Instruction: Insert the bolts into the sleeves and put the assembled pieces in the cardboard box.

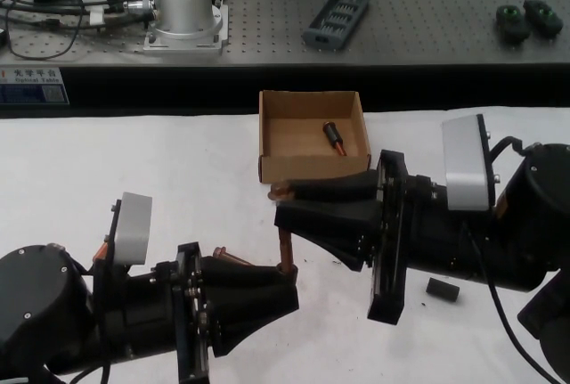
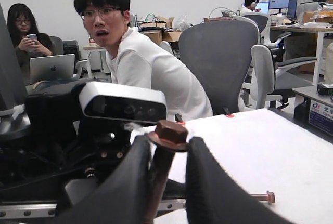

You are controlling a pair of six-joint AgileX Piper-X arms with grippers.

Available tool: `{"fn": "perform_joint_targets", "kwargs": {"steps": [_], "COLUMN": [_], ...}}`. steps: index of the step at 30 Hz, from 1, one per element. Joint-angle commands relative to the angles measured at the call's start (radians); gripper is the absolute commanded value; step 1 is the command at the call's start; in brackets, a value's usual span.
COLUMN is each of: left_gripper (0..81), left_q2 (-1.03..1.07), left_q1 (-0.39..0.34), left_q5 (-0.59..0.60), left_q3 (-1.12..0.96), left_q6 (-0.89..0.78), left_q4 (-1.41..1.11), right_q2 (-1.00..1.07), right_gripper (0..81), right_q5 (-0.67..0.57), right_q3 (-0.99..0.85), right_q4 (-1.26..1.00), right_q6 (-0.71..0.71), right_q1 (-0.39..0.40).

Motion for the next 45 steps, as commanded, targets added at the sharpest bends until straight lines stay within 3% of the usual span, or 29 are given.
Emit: {"fn": "perform_joint_targets", "kwargs": {"steps": [1, 9, 20, 37, 41, 43, 45], "left_gripper": [0.6, 0.6, 0.6, 0.6, 0.6, 0.6, 0.6], "left_q2": [-0.004, -0.004, -0.004, -0.004, -0.004, -0.004, -0.004], "left_q1": [0.005, 0.015, 0.061, 0.061, 0.061, 0.061, 0.061], "left_q5": [-0.006, -0.008, -0.097, -0.074, -0.062, -0.049, -0.049], "left_q3": [-0.010, -0.010, -0.010, -0.010, -0.010, -0.010, -0.010], "left_q6": [-0.017, -0.017, -0.077, -0.076, -0.076, -0.076, -0.076], "left_q4": [-0.042, -0.042, -0.042, -0.042, -0.042, -0.042, -0.042], "right_q2": [0.013, 0.075, 0.086, 0.086, 0.086, 0.086, 0.086], "right_gripper": [6.6, 6.6, 6.6, 6.6, 1.3, 8.1, 22.9], "right_q5": [-0.016, -0.016, -0.016, 0.027, 0.030, 0.030, 0.030], "right_q3": [-0.003, -0.003, -0.003, -0.003, -0.003, -0.003, -0.003], "right_q4": [0.014, 0.002, -0.017, -0.017, -0.017, -0.017, -0.017], "right_q6": [-0.017, -0.058, -0.058, -0.051, -0.051, -0.051, -0.051], "right_q1": [0.001, 0.001, 0.001, 0.001, 0.001, 0.001, 0.001]}}
